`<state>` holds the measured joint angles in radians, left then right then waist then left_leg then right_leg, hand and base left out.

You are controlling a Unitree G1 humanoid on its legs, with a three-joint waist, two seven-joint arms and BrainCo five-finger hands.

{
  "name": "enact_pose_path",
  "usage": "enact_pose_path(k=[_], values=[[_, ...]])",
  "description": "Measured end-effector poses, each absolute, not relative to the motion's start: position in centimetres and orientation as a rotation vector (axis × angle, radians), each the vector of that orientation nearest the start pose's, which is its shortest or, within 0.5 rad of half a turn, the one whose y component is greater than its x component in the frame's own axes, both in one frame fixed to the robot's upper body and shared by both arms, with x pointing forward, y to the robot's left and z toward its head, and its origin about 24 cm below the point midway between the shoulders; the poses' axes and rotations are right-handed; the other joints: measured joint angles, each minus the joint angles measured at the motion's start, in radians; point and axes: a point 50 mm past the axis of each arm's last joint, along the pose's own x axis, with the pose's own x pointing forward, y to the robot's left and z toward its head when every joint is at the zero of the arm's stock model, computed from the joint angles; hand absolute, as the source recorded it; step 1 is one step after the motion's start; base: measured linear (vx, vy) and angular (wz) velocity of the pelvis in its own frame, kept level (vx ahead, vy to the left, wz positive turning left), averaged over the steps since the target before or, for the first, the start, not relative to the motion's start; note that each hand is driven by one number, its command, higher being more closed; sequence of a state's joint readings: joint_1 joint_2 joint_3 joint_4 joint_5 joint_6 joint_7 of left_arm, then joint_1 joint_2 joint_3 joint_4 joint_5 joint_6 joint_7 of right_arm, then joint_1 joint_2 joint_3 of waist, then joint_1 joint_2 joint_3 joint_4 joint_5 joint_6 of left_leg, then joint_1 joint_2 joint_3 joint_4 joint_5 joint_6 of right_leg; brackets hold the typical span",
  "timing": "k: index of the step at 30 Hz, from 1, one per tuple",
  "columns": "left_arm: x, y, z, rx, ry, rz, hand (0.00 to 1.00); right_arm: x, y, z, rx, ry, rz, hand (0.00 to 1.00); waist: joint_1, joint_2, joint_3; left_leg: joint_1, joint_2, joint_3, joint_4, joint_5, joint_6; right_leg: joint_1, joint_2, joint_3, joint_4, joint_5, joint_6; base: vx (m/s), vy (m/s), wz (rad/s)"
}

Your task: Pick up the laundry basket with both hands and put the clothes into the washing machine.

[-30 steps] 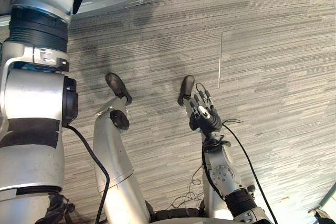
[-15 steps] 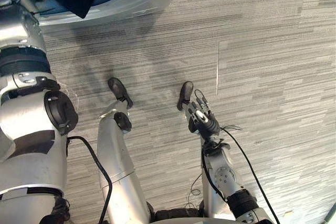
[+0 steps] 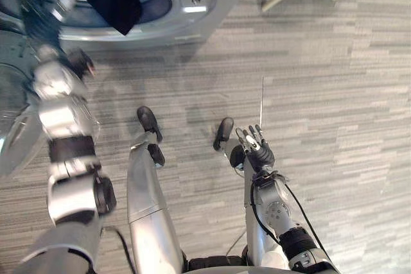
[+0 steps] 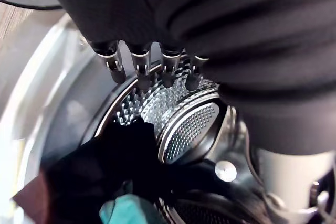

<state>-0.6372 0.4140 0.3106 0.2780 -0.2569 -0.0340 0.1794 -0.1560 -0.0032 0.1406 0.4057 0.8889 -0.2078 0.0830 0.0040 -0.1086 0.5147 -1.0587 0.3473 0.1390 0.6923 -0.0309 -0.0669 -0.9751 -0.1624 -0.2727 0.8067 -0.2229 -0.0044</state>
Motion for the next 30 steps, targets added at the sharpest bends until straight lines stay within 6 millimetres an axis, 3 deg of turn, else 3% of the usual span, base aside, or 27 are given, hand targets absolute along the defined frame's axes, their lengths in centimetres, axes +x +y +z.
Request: enact_pose_path(k=[2, 3, 5, 7, 10, 11, 12, 13, 15, 16, 19, 20, 22, 23, 24, 27, 30], values=[[32.7, 25.3, 17.1, -0.059, -0.41, 0.33, 0.0, 27.2, -12.6, -0.1, 0.794, 0.09, 0.024, 0.0, 0.021, 0.005, -0.002, 0.05, -0.002, 0.001, -0.001, -0.009, -0.005, 0.048, -0.003, 0.0, 0.006, -0.014, 0.0, 0.01, -0.058, 0.19], [31.7, 23.3, 12.5, -0.107, -0.289, 0.268, 0.0, 27.0, -13.1, -0.5, 0.755, 0.107, 0.011, 0.0, 0.036, 0.005, -0.002, 0.116, -0.014, 0.004, -0.011, -0.021, -0.014, 0.107, -0.014, 0.001, 0.016, -0.034, 0.003, 0.0, -0.078, 0.21], [30.0, 21.4, 8.0, -0.136, -0.146, 0.216, 0.0, 26.5, -13.4, -1.1, 0.709, 0.13, 0.005, 0.0, 0.044, 0.006, -0.003, 0.192, -0.021, 0.006, -0.019, -0.032, -0.022, 0.184, -0.016, 0.004, 0.015, -0.053, 0.013, 0.0, -0.065, 0.19], [27.3, 18.8, 2.3, -0.178, 0.056, 0.139, 0.0, 25.2, -13.8, -2.9, 0.646, 0.197, -0.018, 0.0, 0.054, 0.017, -0.025, 0.306, -0.034, 0.005, -0.029, -0.051, -0.029, 0.299, -0.027, 0.0, 0.013, -0.079, 0.022, 0.01, -0.037, 0.19], [24.1, 16.1, -3.1, -0.265, 0.266, 0.123, 0.0, 22.9, -14.8, -6.1, 0.549, 0.345, -0.072, 0.0, 0.067, 0.051, -0.08, 0.461, -0.086, 0.009, -0.118, -0.038, -0.035, 0.447, -0.057, -0.019, -0.02, -0.095, 0.039, 0.06, -0.033, 0.39], [23.4, 15.9, -3.9, -0.279, 0.303, 0.13, 0.0, 22.4, -15.0, -6.7, 0.532, 0.38, -0.086, 0.0, 0.066, 0.058, -0.093, 0.493, -0.101, 0.006, -0.154, -0.025, -0.036, 0.482, -0.069, -0.034, -0.039, -0.095, 0.039, 0.08, -0.06, 0.69], [22.2, 15.6, -5.2, -0.299, 0.36, 0.145, 0.0, 21.1, -15.3, -8.0, 0.506, 0.442, -0.115, 0.0, 0.065, 0.067, -0.132, 0.552, -0.133, -0.001, -0.246, 0.018, -0.037, 0.533, -0.087, -0.064, -0.077, -0.095, 0.04, 0.09, -0.086, 0.84], [21.1, 15.6, -6.1, -0.312, 0.397, 0.165, 0.0, 19.6, -15.6, -9.1, 0.485, 0.501, -0.147, 0.0, 0.066, 0.073, -0.182, 0.596, -0.16, -0.01, -0.351, 0.06, -0.041, 0.567, -0.105, -0.096, -0.117, -0.091, 0.044, 0.1, -0.076, 0.85], [19.8, 16.0, -6.8, -0.315, 0.425, 0.195, 0.0, 17.9, -16.0, -10.6, 0.461, 0.582, -0.189, 0.0, 0.067, 0.081, -0.247, 0.655, -0.177, -0.025, -0.505, 0.065, -0.068, 0.62, -0.118, -0.164, -0.2, -0.059, 0.027, 0.12, -0.079, 0.85], [19.4, 16.5, -7.0, -0.323, 0.428, 0.22, 0.0, 17.2, -16.1, -11.2, 0.438, 0.62, -0.196, 0.0, 0.067, 0.078, -0.267, 0.666, -0.174, -0.021, -0.466, 0.073, -0.067, 0.66, -0.12, -0.197, -0.267, -0.031, 0.012, 0.11, -0.069, 0.7], [18.3, 17.5, -7.5, -0.334, 0.446, 0.294, 0.0, 16.3, -16.8, -11.9, 0.398, 0.665, -0.209, 0.0, 0.064, 0.086, -0.29, 0.742, -0.126, -0.015, -0.299, 0.055, -0.053, 0.746, -0.13, -0.237, -0.338, 0.013, 0.022, 0.07, 0.004, 0.39], [17.5, 17.9, -7.9, -0.342, 0.462, 0.33, 0.0, 15.3, -17.8, -12.4, 0.396, 0.692, -0.259, 0.0, 0.063, 0.096, -0.338, 0.814, -0.069, -0.014, -0.269, 0.013, -0.054, 0.772, -0.139, -0.243, -0.36, 0.028, 0.044, 0.05, 0.119, 0.14], [17.3, 18.3, -7.9, -0.343, 0.46, 0.347, 0.0, 14.7, -18.5, -12.8, 0.385, 0.712, -0.292, 0.0, 0.062, 0.095, -0.363, 0.856, -0.048, -0.034, -0.278, 0.006, -0.06, 0.781, -0.149, -0.245, -0.375, 0.043, 0.066, 0.04, 0.187, 0.1], [17.1, 18.7, -7.8, -0.341, 0.456, 0.364, 0.0, 13.9, -19.1, -13.3, 0.384, 0.742, -0.33, 0.0, 0.063, 0.118, -0.405, 0.883, -0.063, -0.068, -0.327, -0.015, -0.089, 0.783, -0.155, -0.243, -0.401, 0.072, 0.086, 0.02, 0.316, 0.11], [16.9, 19.5, -7.7, -0.336, 0.446, 0.394, 0.0, 13.1, -19.7, -13.8, 0.392, 0.775, -0.373, 0.0, 0.056, 0.118, -0.426, 0.905, -0.086, -0.071, -0.375, -0.037, -0.093, 0.806, -0.15, -0.245, -0.456, 0.111, 0.118, 0.02, 0.37, 0.2], [16.6, 21.0, -7.5, -0.307, 0.431, 0.443, 0.0, 11.7, -19.5, -14.8, 0.38, 0.872, -0.378, 0.0, 0.035, 0.111, -0.444, 0.937, -0.128, -0.077, -0.448, -0.081, -0.112, 0.845, -0.165, -0.251, -0.564, 0.201, 0.134, -0.03, 0.344, 0.16], [16.5, 22.1, -6.7, -0.26, 0.404, 0.459, 0.0, 11.0, -19.2, -15.2, 0.376, 0.912, -0.379, 0.0, 0.036, 0.103, -0.446, 0.939, -0.186, -0.049, -0.429, -0.129, -0.08, 0.847, -0.209, -0.224, -0.602, 0.277, 0.136, -0.1, 0.324, -0.12]])
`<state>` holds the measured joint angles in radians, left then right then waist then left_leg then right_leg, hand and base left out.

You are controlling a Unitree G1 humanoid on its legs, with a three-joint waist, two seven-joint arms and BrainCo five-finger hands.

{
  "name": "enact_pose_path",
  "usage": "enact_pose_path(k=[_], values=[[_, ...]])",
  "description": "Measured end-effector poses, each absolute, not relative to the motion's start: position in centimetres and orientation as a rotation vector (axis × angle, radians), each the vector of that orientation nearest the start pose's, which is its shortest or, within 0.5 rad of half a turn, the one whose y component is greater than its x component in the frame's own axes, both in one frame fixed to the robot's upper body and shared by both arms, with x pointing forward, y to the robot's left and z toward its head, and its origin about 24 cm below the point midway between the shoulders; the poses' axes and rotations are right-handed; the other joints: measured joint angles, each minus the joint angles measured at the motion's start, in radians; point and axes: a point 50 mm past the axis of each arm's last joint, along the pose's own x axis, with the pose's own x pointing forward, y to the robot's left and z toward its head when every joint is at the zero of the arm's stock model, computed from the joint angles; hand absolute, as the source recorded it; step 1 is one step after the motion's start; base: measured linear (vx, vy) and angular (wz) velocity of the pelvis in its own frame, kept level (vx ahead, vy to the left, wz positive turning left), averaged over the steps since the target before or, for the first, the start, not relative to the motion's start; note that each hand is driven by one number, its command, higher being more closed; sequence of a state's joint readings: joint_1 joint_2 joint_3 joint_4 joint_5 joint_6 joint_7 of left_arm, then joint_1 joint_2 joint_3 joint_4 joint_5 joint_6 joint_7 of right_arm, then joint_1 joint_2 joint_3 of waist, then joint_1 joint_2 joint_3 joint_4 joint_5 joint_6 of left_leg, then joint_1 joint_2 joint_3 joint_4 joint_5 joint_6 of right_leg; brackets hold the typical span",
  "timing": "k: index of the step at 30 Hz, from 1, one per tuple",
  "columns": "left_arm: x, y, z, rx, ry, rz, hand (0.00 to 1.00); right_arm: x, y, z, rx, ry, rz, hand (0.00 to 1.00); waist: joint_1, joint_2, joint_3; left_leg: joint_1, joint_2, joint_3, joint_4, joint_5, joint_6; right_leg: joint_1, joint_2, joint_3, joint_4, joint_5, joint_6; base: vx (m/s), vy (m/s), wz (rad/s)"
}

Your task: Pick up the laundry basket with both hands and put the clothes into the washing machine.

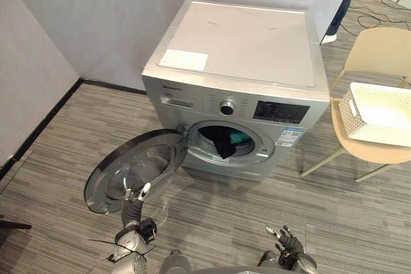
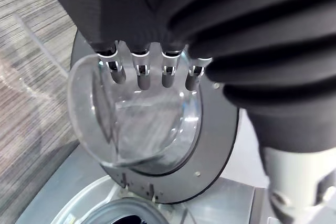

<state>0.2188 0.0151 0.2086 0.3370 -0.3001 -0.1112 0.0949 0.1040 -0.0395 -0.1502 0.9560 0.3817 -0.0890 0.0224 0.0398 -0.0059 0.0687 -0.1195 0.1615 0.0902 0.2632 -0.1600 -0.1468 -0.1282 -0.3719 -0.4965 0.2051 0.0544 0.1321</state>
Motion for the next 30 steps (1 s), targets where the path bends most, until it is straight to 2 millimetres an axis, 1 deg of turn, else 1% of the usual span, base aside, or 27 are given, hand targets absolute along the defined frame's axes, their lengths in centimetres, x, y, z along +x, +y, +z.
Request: enact_pose_path(k=[2, 3, 4, 5, 6, 7, 8, 9, 10, 11, 12, 13, 15, 16, 17, 18, 19, 20, 21, 22, 23, 24, 25, 26, 27, 28, 30], values=[[16.7, 22.5, -5.4, -0.248, 0.349, 0.46, 0.0, 11.0, -19.1, -15.2, 0.374, 0.914, -0.374, 0.0, 0.005, 0.0, 0.001, 0.001, -0.024, 0.033, 0.049, -0.035, 0.024, 0.002, -0.021, 0.037, -0.02, 0.037, -0.012, -0.2, 0.261, -0.44], [16.9, 23.2, -3.7, -0.225, 0.278, 0.471, 0.0, 11.2, -19.0, -15.1, 0.372, 0.91, -0.365, 0.0, 0.004, 0.005, 0.0, -0.023, -0.027, 0.057, 0.109, -0.076, 0.045, 0.0, -0.027, 0.042, -0.037, 0.059, -0.03, -0.25, 0.204, -0.5], [17.0, 23.7, -2.9, -0.21, 0.24, 0.481, 0.0, 11.2, -18.9, -15.0, 0.369, 0.908, -0.362, 0.0, 0.004, 0.005, 0.0, -0.029, -0.028, 0.065, 0.127, -0.094, 0.058, 0.001, -0.026, 0.046, -0.053, 0.071, -0.048, -0.26, 0.188, -0.51], [17.0, 24.6, -1.6, -0.187, 0.185, 0.503, 0.0, 11.3, -18.8, -15.1, 0.364, 0.911, -0.356, 0.0, 0.003, 0.008, -0.005, -0.036, -0.028, 0.077, 0.132, -0.104, 0.076, 0.003, -0.019, 0.057, -0.086, 0.086, -0.088, -0.16, 0.107, -0.35], [16.8, 26.1, 0.0, -0.168, 0.112, 0.56, 0.0, 11.9, -19.0, -14.8, 0.353, 0.895, -0.343, 0.0, -0.004, 0.029, 0.001, -0.04, -0.016, 0.089, 0.131, -0.097, 0.091, -0.032, -0.017, 0.084, 0.019, 0.004, -0.126, -0.19, 0.107, -0.11], [17.0, 27.4, 1.7, -0.149, 0.033, 0.613, 0.0, 11.8, -19.0, -14.8, 0.354, 0.899, -0.345, 0.0, -0.012, 0.029, -0.001, -0.035, -0.003, 0.087, 0.131, -0.086, 0.108, -0.038, -0.005, 0.124, 0.197, -0.086, -0.114, -0.15, 0.067, 0.08], [17.0, 27.9, 2.6, -0.137, -0.004, 0.635, 0.0, 11.6, -19.0, -14.9, 0.355, 0.907, -0.345, 0.0, -0.011, 0.027, -0.001, -0.031, -0.002, 0.079, 0.131, -0.084, 0.107, -0.03, 0.006, 0.14, 0.253, -0.128, -0.103, -0.11, 0.004, 0.24], [16.6, 29.1, 3.8, -0.109, -0.058, 0.69, 0.0, 11.2, -18.8, -15.1, 0.354, 0.921, -0.341, 0.0, -0.008, 0.023, -0.005, -0.021, 0.0, 0.074, 0.128, -0.08, 0.101, -0.007, 0.022, 0.167, 0.301, -0.189, -0.077, -0.04, -0.054, 0.09], [16.2, 29.7, 4.2, -0.095, -0.069, 0.721, 0.0, 11.1, -18.7, -15.2, 0.353, 0.926, -0.338, 0.0, -0.005, 0.021, -0.01, -0.019, -0.003, 0.075, 0.125, -0.077, 0.096, 0.007, 0.027, 0.169, 0.296, -0.211, -0.058, -0.04, -0.159, 0.04], [14.8, 32.1, 5.0, 0.008, -0.072, 0.851, 0.0, 10.6, -18.5, -15.5, 0.355, 0.955, -0.32, 0.0, 0.006, 0.002, -0.045, -0.024, -0.014, 0.076, 0.1, -0.059, 0.065, 0.044, 0.044, 0.147, 0.185, -0.254, -0.01, 0.0, -0.202, 0.0], [13.9, 33.3, 5.3, 0.084, -0.05, 0.922, 0.0, 10.4, -18.4, -15.5, 0.35, 0.965, -0.307, 0.0, 0.013, 0.03, -0.067, -0.023, -0.002, 0.077, 0.057, -0.037, 0.044, 0.056, 0.072, 0.136, 0.116, -0.228, -0.004, 0.03, -0.223, -0.06], [13.4, 34.4, 6.1, 0.18, -0.038, 0.962, 0.0, 10.1, -18.7, -15.6, 0.339, 0.973, -0.305, 0.0, 0.026, 0.04, -0.089, -0.013, 0.008, 0.083, -0.003, 0.001, 0.043, 0.051, 0.101, 0.139, 0.067, -0.205, -0.004, 0.07, -0.146, -0.17], [12.9, 37.3, 7.7, 0.324, -0.028, 1.011, 0.0, 10.0, -18.8, -15.7, 0.304, 0.992, -0.267, 0.0, 0.036, 0.049, -0.107, 0.017, 0.026, 0.103, -0.11, 0.073, 0.02, 0.049, 0.153, 0.146, -0.015, -0.162, -0.016, 0.09, -0.134, -0.25], [13.0, 38.3, 8.2, 0.348, -0.023, 1.023, 0.0, 10.1, -18.7, -15.7, 0.297, 0.995, -0.254, 0.0, 0.037, 0.053, -0.11, 0.023, 0.032, 0.107, -0.133, 0.091, 0.015, 0.054, 0.167, 0.147, -0.037, -0.147, -0.019, 0.1, -0.13, -0.24], [13.8, 40.3, 9.1, 0.383, -0.013, 1.049, 0.0, 10.2, -18.7, -15.7, 0.282, 0.997, -0.236, 0.0, 0.038, 0.059, -0.114, 0.025, 0.044, 0.11, -0.164, 0.116, 0.01, 0.059, 0.189, 0.147, -0.07, -0.127, -0.026, 0.08, -0.08, -0.15], [14.4, 41.2, 9.6, 0.39, -0.007, 1.054, 0.0, 10.3, -18.7, -15.7, 0.27, 0.999, -0.222, 0.0, 0.038, 0.053, -0.11, 0.025, 0.049, 0.109, -0.169, 0.123, 0.005, 0.059, 0.196, 0.146, -0.075, -0.125, -0.029, 0.07, -0.096, -0.05], [16.5, 42.8, 10.6, 0.378, -0.004, 1.061, 0.0, 10.5, -18.7, -15.6, 0.241, 1.004, -0.182, 0.0, 0.034, 0.034, -0.098, 0.025, 0.053, 0.108, -0.177, 0.145, 0.004, 0.061, 0.201, 0.142, -0.076, -0.124, -0.029, 0.01, -0.063, 0.06], [17.5, 43.3, 11.1, 0.365, -0.006, 1.058, 0.0, 10.7, -18.6, -15.6, 0.229, 1.001, -0.164, 0.0, 0.034, 0.019, -0.089, 0.023, 0.053, 0.106, -0.178, 0.154, 0.004, 0.061, 0.2, 0.14, -0.074, -0.125, -0.029, -0.02, -0.062, 0.13], [19.4, 43.6, 11.8, 0.352, -0.006, 1.033, 0.0, 11.5, -18.5, -15.3, 0.213, 0.986, -0.135, 0.0, 0.031, -0.006, -0.062, 0.012, 0.056, 0.101, -0.175, 0.17, 0.005, 0.055, 0.201, 0.133, -0.069, -0.125, -0.03, -0.12, -0.045, 0.35], [22.9, 42.8, 13.0, 0.353, -0.019, 0.966, 0.0, 12.1, -18.4, -15.0, 0.199, 0.961, -0.118, 0.0, 0.023, -0.023, -0.025, -0.049, 0.067, 0.082, -0.15, 0.181, 0.003, 0.024, 0.205, 0.094, -0.061, -0.125, -0.031, -0.15, -0.04, 0.38], [23.7, 42.4, 13.3, 0.354, -0.023, 0.947, 0.0, 12.3, -18.5, -14.9, 0.195, 0.951, -0.118, 0.0, 0.022, -0.029, -0.02, -0.063, 0.069, 0.075, -0.144, 0.181, 0.003, 0.016, 0.207, 0.088, -0.059, -0.124, -0.032, -0.19, -0.009, 0.4], [26.3, 41.3, 14.2, 0.364, -0.027, 0.883, 0.0, 13.2, -18.6, -14.4, 0.186, 0.911, -0.107, 0.0, 0.027, -0.04, 0.018, -0.104, 0.085, 0.074, -0.13, 0.181, 0.003, -0.017, 0.213, 0.084, -0.048, -0.119, -0.04, -0.13, 0.024, 0.13], [27.1, 41.1, 14.5, 0.369, -0.02, 0.86, 0.0, 13.7, -18.5, -14.2, 0.189, 0.891, -0.105, 0.0, 0.028, -0.049, 0.035, -0.123, 0.092, 0.075, -0.122, 0.181, 0.003, -0.034, 0.218, 0.085, -0.044, -0.117, -0.047, -0.17, 0.021, -0.03], [28.7, 40.8, 15.4, 0.387, -0.003, 0.824, 0.0, 14.9, -18.3, -13.6, 0.205, 0.843, -0.102, 0.0, 0.027, -0.067, 0.081, -0.158, 0.105, 0.08, -0.103, 0.182, 0.002, -0.072, 0.224, 0.088, -0.026, -0.111, -0.056, -0.14, 0.004, -0.15], [29.2, 40.6, 15.9, 0.386, -0.006, 0.815, 0.0, 15.3, -18.3, -13.3, 0.214, 0.824, -0.105, 0.0, 0.025, -0.072, 0.095, -0.175, 0.109, 0.082, -0.098, 0.183, 0.002, -0.09, 0.226, 0.089, -0.02, -0.108, -0.06, -0.18, -0.003, -0.23], [30.4, 40.2, 17.3, 0.373, -0.03, 0.788, 0.0, 15.9, -18.3, -12.9, 0.232, 0.791, -0.116, 0.0, 0.026, -0.095, 0.112, -0.217, 0.118, 0.089, -0.081, 0.184, 0.002, -0.131, 0.229, 0.092, -0.014, -0.099, -0.072, -0.19, 0.015, -0.2], [31.7, 40.0, 20.4, 0.332, -0.095, 0.766, 0.0, 17.1, -18.1, -12.0, 0.273, 0.725, -0.131, 0.0, 0.028, -0.104, 0.165, -0.289, 0.134, 0.113, -0.065, 0.19, 0.011, -0.196, 0.235, 0.097, -0.022, -0.075, -0.084, -0.19, 0.03, -0.18]])
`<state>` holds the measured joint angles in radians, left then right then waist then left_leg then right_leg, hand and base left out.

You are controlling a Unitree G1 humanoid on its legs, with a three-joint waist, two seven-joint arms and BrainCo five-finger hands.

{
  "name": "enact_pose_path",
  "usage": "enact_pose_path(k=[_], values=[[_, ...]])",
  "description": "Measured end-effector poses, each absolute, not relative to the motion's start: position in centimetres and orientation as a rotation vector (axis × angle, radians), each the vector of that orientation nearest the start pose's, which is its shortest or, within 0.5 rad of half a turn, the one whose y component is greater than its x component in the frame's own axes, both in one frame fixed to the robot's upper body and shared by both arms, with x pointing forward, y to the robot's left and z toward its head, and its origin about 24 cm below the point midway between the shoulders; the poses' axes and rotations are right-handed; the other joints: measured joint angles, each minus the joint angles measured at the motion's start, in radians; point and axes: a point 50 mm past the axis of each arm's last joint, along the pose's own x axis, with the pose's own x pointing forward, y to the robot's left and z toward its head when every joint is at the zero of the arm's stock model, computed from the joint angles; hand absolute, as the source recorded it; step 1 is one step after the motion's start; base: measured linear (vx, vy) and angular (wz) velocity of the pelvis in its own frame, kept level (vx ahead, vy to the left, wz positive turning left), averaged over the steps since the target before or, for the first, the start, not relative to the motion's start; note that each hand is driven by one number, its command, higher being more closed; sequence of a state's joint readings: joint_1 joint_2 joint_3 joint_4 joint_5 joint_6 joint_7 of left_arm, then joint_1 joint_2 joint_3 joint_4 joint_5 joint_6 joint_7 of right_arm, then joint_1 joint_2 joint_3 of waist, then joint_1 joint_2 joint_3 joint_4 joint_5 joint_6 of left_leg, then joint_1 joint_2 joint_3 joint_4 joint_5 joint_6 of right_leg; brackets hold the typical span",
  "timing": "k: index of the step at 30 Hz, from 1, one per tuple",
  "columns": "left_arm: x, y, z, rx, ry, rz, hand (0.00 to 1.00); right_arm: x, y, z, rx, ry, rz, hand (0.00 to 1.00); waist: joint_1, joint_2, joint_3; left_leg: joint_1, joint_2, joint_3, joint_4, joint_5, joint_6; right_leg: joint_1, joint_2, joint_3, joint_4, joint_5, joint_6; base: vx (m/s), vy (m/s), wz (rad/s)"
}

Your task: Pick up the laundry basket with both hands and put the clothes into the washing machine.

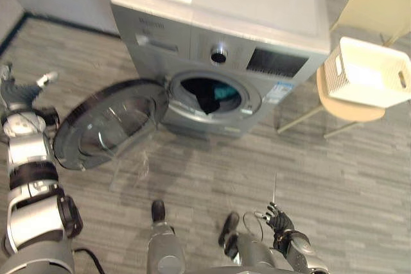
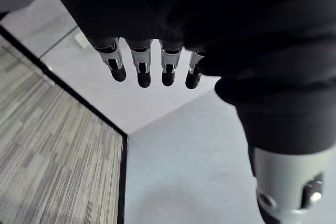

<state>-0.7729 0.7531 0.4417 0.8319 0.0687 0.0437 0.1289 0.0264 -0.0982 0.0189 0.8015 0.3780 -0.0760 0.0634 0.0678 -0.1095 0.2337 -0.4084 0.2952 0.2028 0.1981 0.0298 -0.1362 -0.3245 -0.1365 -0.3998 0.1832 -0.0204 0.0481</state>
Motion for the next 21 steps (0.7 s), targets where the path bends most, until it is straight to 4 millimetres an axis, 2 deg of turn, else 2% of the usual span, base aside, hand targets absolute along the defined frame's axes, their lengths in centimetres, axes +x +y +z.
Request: enact_pose_path(k=[3, 6, 7, 9, 11, 12, 14, 16, 18, 20, 21], values=[[32.9, 39.5, 23.4, 0.223, -0.177, 0.737, 0.0, 17.7, -17.2, -11.6, 0.339, 0.692, -0.141, 0.0, -0.004, -0.01, 0.044, -0.096, 0.025, 0.028, 0.017, 0.018, 0.007, -0.062, 0.014, -0.003, -0.055, 0.054, -0.003, -0.09, 0.028, -0.03], [33.1, 39.9, 23.0, 0.131, -0.158, 0.731, 0.0, 18.4, -16.1, -11.0, 0.383, 0.65, -0.142, 0.0, -0.015, -0.041, 0.072, -0.137, 0.037, 0.048, 0.053, 0.02, 0.008, -0.072, 0.022, -0.004, -0.085, 0.072, 0.002, 0.03, 0.012, -0.01], [32.5, 40.6, 22.9, 0.074, -0.175, 0.759, 0.0, 18.9, -15.9, -10.4, 0.395, 0.617, -0.134, 0.0, -0.02, -0.053, 0.075, -0.156, 0.046, 0.055, 0.063, 0.02, 0.008, -0.079, 0.031, -0.004, -0.101, 0.083, 0.001, 0.05, 0.007, -0.07], [31.2, 42.1, 23.3, 0.024, -0.197, 0.799, 0.0, 19.7, -15.9, -9.5, 0.414, 0.56, -0.132, 0.0, -0.025, -0.057, 0.076, -0.178, 0.059, 0.064, 0.064, 0.019, 0.007, -0.094, 0.047, -0.001, -0.131, 0.098, -0.001, 0.04, -0.036, -0.26], [27.8, 45.0, 19.8, 0.046, -0.091, 0.868, 0.0, 20.7, -15.9, -8.1, 0.417, 0.493, -0.107, 0.0, -0.019, -0.06, 0.076, -0.173, 0.1, 0.124, 0.095, 0.018, 0.005, -0.099, 0.075, 0.044, -0.154, 0.119, 0.002, 0.07, -0.063, -0.6], [27.1, 45.4, 19.0, 0.058, -0.058, 0.875, 0.0, 20.8, -16.0, -7.8, 0.415, 0.479, -0.104, 0.0, -0.019, -0.06, 0.076, -0.166, 0.11, 0.138, 0.103, 0.014, 0.001, -0.098, 0.082, 0.054, -0.154, 0.119, 0.001, 0.07, -0.059, -0.56], [24.6, 46.5, 14.8, 0.11, 0.098, 0.875, 0.0, 21.7, -16.6, -6.4, 0.409, 0.406, -0.099, 0.0, -0.015, -0.058, 0.077, -0.149, 0.141, 0.166, 0.121, 0.007, -0.008, -0.098, 0.103, 0.082, -0.155, 0.119, 0.001, 0.05, -0.066, -0.48], [23.4, 46.5, 12.5, 0.097, 0.169, 0.84, 0.0, 21.9, -17.1, -5.8, 0.412, 0.373, -0.11, 0.0, -0.007, -0.055, 0.075, -0.134, 0.151, 0.176, 0.122, -0.006, -0.018, -0.098, 0.118, 0.101, -0.154, 0.119, 0.001, 0.04, -0.039, -0.35], [23.5, 44.6, 8.3, 0.039, 0.276, 0.73, 0.0, 21.9, -18.4, -5.5, 0.399, 0.357, -0.144, 0.0, 0.001, -0.037, 0.073, -0.124, 0.157, 0.188, 0.122, -0.02, -0.015, -0.098, 0.122, 0.106, -0.152, 0.119, 0.001, 0.04, -0.006, -0.17], [24.1, 42.7, 5.7, 0.007, 0.353, 0.646, 0.0, 21.8, -18.9, -5.6, 0.395, 0.362, -0.16, 0.0, 0.005, -0.026, 0.068, -0.12, 0.154, 0.189, 0.122, -0.021, -0.013, -0.094, 0.118, 0.106, -0.15, 0.119, 0.001, 0.05, 0.025, 0.05], [25.0, 40.1, 3.0, 0.003, 0.443, 0.544, 0.0, 21.8, -18.9, -5.6, 0.393, 0.363, -0.159, 0.0, 0.006, -0.019, 0.064, -0.102, 0.147, 0.19, 0.12, -0.021, -0.012, -0.078, 0.113, 0.106, -0.148, 0.119, 0.0, 0.07, 0.042, 0.08]])
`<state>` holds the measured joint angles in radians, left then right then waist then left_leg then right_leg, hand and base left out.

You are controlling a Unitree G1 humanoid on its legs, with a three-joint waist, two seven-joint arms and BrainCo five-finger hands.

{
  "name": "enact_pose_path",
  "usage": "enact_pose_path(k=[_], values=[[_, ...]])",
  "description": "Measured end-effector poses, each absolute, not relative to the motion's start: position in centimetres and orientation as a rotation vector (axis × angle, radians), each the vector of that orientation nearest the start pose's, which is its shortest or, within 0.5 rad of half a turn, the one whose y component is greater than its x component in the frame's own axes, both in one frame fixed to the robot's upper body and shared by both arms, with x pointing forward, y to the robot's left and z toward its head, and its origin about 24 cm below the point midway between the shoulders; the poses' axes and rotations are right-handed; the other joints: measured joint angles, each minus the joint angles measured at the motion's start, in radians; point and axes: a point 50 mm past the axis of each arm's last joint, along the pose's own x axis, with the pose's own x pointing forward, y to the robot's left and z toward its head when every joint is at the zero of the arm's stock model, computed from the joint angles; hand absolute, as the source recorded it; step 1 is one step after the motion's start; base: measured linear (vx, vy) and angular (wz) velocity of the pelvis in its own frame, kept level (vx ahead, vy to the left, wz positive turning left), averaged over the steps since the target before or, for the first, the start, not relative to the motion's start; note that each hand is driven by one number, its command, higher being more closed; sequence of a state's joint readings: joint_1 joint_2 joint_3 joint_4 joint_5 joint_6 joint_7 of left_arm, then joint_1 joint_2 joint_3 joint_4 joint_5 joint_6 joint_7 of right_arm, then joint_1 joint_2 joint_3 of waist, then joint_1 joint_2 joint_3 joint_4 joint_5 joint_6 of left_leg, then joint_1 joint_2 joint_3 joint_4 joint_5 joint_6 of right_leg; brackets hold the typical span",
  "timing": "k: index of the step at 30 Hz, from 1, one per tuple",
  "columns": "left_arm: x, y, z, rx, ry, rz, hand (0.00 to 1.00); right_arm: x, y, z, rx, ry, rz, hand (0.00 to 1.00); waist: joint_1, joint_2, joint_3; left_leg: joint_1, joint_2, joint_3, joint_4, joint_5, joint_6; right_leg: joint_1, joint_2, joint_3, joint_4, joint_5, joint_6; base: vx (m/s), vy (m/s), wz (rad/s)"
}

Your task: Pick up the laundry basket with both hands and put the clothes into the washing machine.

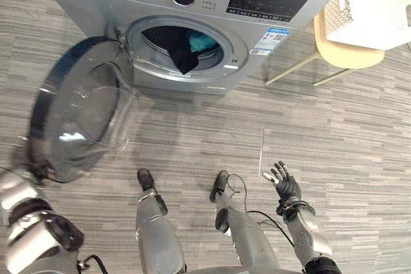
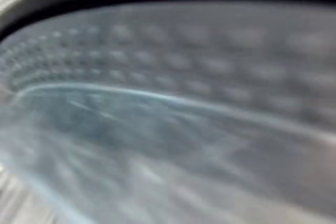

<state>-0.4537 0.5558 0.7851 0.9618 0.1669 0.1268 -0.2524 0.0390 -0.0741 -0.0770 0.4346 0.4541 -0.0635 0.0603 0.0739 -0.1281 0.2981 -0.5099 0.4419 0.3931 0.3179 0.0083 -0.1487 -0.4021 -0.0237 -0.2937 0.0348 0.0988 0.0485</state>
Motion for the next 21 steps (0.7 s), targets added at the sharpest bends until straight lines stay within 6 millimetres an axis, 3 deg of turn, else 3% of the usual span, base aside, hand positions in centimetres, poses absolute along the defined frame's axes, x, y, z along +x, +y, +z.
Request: enact_pose_path(k=[2, 4, 7, 8, 11, 15, 18, 21], values=[[26.2, 36.7, 0.7, 0.017, 0.527, 0.418, 0.0, 21.8, -18.8, -5.6, 0.362, 0.367, -0.143, 0.0, 0.0, 0.005, -0.004, 0.029, -0.009, 0.006, -0.006, -0.002, 0.003, 0.024, -0.009, 0.001, 0.002, -0.002, -0.001, 0.06, 0.05, 0.08], [27.9, 29.4, -3.1, 0.022, 0.634, 0.179, 0.0, 21.8, -18.8, -5.7, 0.326, 0.379, -0.135, 0.0, 0.001, 0.026, -0.023, 0.083, -0.037, 0.023, -0.026, -0.005, 0.01, 0.053, -0.034, 0.011, 0.021, -0.009, 0.002, 0.04, 0.095, 0.07], [29.6, 22.7, -4.3, 0.061, 0.667, -0.011, 0.0, 21.4, -18.1, -6.8, 0.295, 0.436, -0.105, 0.0, -0.011, 0.034, -0.046, 0.155, -0.082, 0.055, -0.081, 0.002, 0.019, 0.066, -0.068, 0.041, 0.053, -0.021, 0.015, -0.02, 0.072, -0.06], [30.9, 20.7, -3.5, 0.097, 0.635, -0.049, 0.0, 21.0, -17.8, -7.4, 0.286, 0.471, -0.096, 0.0, -0.016, 0.033, -0.052, 0.174, -0.101, 0.058, -0.105, 0.009, 0.022, 0.067, -0.076, 0.05, 0.06, -0.022, 0.016, -0.03, 0.023, 0.0], [36.1, 14.9, 2.6, 0.274, 0.357, -0.044, 0.0, 20.4, -16.5, -9.2, 0.278, 0.57, -0.066, 0.0, -0.099, 0.036, -0.058, 0.206, -0.164, 0.07, -0.173, 0.049, 0.051, 0.064, -0.12, 0.061, 0.065, -0.016, 0.019, -0.07, 0.052, 0.06], [38.0, 9.6, 7.9, 0.368, 0.07, -0.093, 0.0, 19.3, -16.5, -10.5, 0.269, 0.629, -0.113, 0.0, -0.146, 0.034, -0.066, 0.244, -0.191, 0.13, -0.205, 0.054, 0.058, 0.063, -0.131, 0.117, 0.023, 0.026, 0.034, -0.02, 0.052, -0.31], [37.2, 6.2, 8.5, 0.38, -0.005, -0.208, 0.0, 17.7, -17.0, -11.6, 0.259, 0.684, -0.139, 0.0, -0.156, 0.044, -0.073, 0.25, -0.192, 0.14, -0.216, 0.054, 0.058, 0.064, -0.126, 0.128, 0.007, 0.033, 0.033, 0.02, -0.006, -0.17], [34.6, 4.0, 5.9, 0.385, 0.005, -0.336, 0.0, 16.4, -17.3, -12.4, 0.221, 0.737, -0.144, 0.0, -0.153, 0.053, -0.085, 0.261, -0.195, 0.139, -0.24, 0.06, 0.05, 0.074, -0.122, 0.123, -0.003, 0.032, 0.033, 0.05, -0.019, 0.01]])
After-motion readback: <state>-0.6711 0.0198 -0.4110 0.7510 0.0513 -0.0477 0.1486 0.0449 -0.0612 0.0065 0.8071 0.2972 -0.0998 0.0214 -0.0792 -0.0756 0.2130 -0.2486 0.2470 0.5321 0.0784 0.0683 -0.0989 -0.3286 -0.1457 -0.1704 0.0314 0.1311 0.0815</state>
